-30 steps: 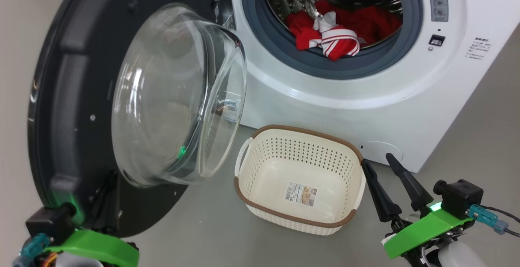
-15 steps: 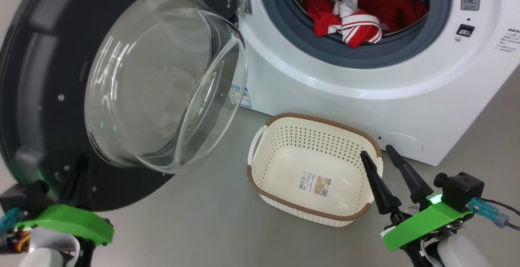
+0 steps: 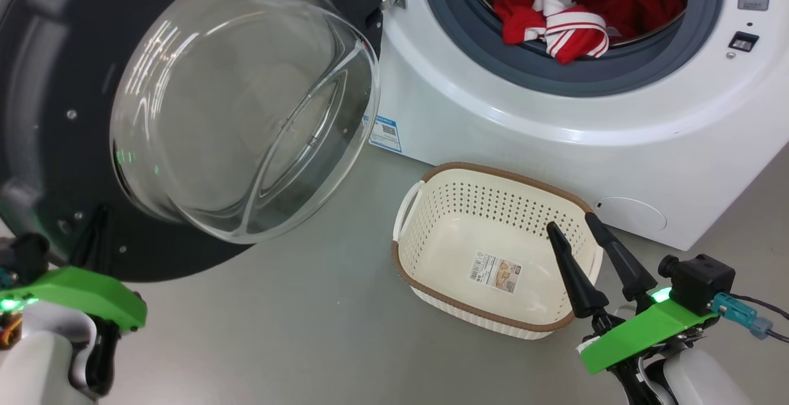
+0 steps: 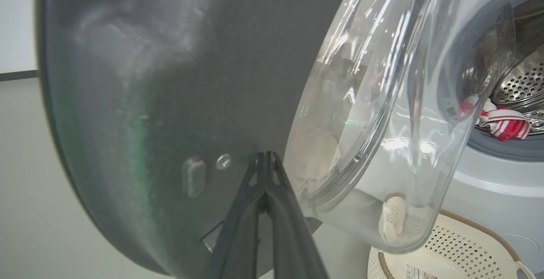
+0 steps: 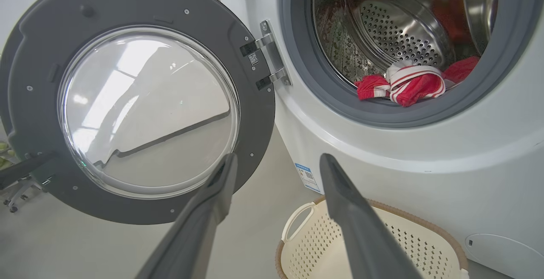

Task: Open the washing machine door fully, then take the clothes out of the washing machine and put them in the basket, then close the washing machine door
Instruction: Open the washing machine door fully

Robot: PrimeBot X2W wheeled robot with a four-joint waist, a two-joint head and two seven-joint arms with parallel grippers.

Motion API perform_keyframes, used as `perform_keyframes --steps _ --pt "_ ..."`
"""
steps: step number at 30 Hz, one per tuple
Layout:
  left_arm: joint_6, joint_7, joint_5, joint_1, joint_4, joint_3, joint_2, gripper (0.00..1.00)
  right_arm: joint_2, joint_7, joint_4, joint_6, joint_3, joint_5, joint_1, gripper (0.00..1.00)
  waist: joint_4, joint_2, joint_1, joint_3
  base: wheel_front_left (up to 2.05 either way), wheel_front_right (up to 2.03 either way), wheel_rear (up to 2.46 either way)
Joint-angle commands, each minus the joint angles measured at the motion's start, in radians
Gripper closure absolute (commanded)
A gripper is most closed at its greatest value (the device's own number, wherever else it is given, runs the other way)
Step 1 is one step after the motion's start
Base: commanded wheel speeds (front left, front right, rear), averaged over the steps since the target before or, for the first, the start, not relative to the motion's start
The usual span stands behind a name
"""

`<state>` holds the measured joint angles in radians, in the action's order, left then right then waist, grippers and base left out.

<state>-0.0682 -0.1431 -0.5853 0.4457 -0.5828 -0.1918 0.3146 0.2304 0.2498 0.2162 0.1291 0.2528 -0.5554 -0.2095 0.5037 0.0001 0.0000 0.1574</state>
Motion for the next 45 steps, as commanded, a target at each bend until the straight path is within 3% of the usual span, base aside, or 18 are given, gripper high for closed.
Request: perform_keyframes --steps 1,11,22,45 --pt "-0.007 -0.018 -0.002 0.072 -0.017 0.041 0.065 1.00 0.003 0.012 -0.022 0.002 0.023 0.008 -0.029 0.00 0.006 -0.0001 0.0000 0.005 0.00 0.00 0.00" --pt "-0.038 -0.061 0.005 0.191 -0.190 0.018 0.081 1.00 0.001 0.012 -0.016 0.002 0.035 0.006 -0.040 0.00 0.001 -0.0001 0.0000 0.019 0.00 0.00 0.00" --pt "-0.052 -0.095 0.000 0.232 -0.273 0.000 0.081 1.00 0.002 0.012 -0.010 0.002 0.032 0.001 -0.042 0.00 -0.003 -0.0001 0.0000 0.013 0.00 0.00 0.00" --pt "-0.058 -0.118 -0.022 0.153 -0.220 0.001 0.084 1.00 -0.010 0.012 -0.007 0.002 0.023 -0.005 -0.024 0.00 -0.045 -0.0001 0.0000 -0.024 0.00 0.00 0.00"
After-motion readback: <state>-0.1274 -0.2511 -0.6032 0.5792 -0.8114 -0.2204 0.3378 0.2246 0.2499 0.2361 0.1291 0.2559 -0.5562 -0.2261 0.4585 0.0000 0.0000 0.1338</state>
